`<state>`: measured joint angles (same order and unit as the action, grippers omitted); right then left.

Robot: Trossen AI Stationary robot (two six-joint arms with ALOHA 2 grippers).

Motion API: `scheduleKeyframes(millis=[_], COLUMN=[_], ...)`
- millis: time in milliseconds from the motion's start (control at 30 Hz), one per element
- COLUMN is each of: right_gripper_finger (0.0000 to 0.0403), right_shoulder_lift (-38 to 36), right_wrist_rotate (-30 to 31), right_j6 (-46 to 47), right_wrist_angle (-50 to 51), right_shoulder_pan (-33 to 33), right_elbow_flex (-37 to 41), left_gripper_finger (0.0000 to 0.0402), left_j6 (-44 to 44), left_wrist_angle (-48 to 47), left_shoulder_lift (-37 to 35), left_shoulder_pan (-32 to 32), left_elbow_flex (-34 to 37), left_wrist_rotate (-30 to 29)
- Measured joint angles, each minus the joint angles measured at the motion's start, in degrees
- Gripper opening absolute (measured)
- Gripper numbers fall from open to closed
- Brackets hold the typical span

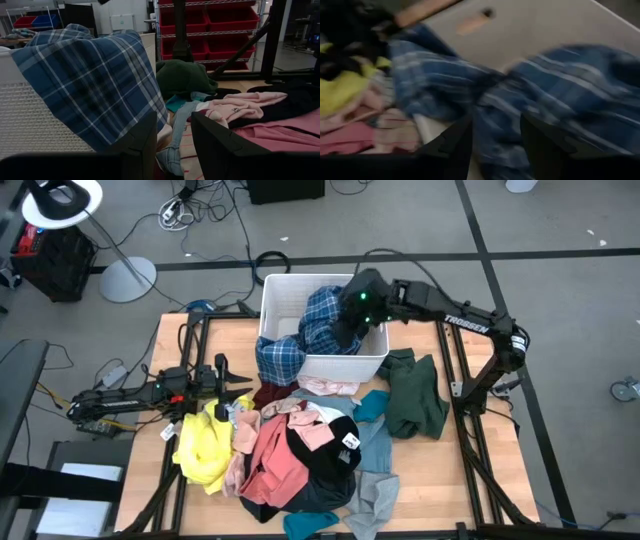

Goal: Sort clothes
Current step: Put the blue pajamas into the white laundry bin

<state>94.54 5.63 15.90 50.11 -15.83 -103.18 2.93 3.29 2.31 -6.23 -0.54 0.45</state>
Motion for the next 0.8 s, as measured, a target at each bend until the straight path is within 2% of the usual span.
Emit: scheduleKeyframes(millis=[200,333,567,800], right_gripper_finger=[0.0146,0.0135,0.0132,0.0130], right_shoulder_lift=[2.41,6.81,14.49,17.35], right_wrist_rotate=[-2.64,-3.01,-3.14,-3.50], right_j6=[-0.14,-1.89,-10.82,-12.87], right_wrist_angle=[-8.60,-5.77,-2.98,-2.14], right_shoulder_pan=[3.47,4.20,6.45,7.78], right_elbow_flex=[-0.50,-4.08,-10.94,-13.29], left_gripper_finger=[0.0127,0.0127,0.0127,0.0127], left_j6=[-0.01,-0.01,-0.01,-0.01], left_wrist_angle=[0.02,0.15,0.16,0.17], left_shoulder_lift=[0.00,0.00,0.02,0.02], left_shoulder_pan=[-0.01,0.00,0.00,0.00], left_elbow_flex=[0.00,0.00,0.00,0.00], left_wrist_rotate=[0.00,0.00,0.00,0.00])
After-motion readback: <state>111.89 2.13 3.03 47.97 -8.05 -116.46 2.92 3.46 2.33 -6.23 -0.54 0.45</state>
